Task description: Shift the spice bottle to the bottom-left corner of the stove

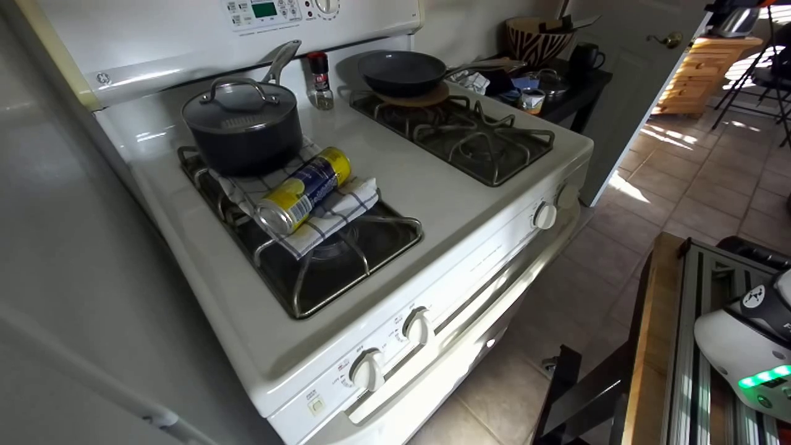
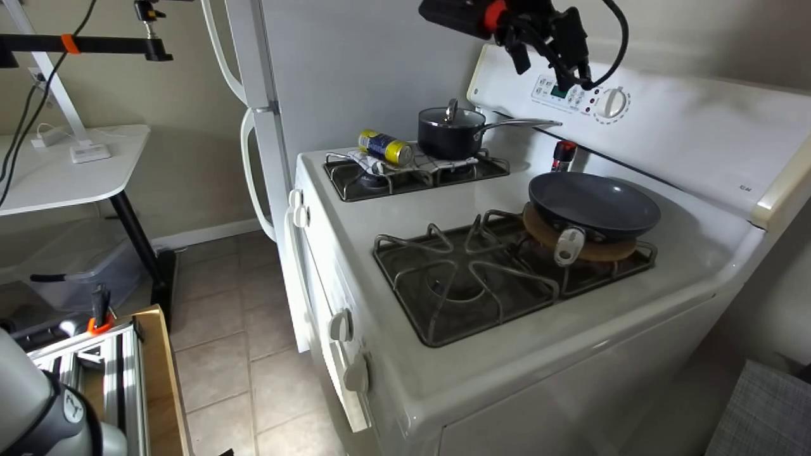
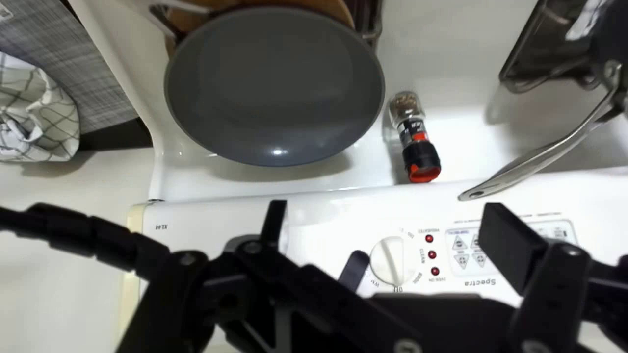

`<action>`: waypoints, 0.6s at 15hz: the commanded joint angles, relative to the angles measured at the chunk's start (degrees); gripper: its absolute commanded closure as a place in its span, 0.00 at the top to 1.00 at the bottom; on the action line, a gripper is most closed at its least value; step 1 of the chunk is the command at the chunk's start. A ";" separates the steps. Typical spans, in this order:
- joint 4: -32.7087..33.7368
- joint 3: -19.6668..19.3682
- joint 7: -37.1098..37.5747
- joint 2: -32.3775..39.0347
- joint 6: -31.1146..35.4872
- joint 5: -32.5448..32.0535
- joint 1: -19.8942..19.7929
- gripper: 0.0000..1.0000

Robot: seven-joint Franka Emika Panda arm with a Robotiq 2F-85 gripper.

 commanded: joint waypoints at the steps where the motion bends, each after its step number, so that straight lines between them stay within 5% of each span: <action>1: 14.41 -0.04 6.98 14.06 2.17 -3.71 0.31 1.00; 2: 6.35 -0.30 3.54 7.01 2.10 -2.03 0.40 1.00; 9: 9.11 -0.51 5.10 9.83 3.07 -2.78 0.82 1.00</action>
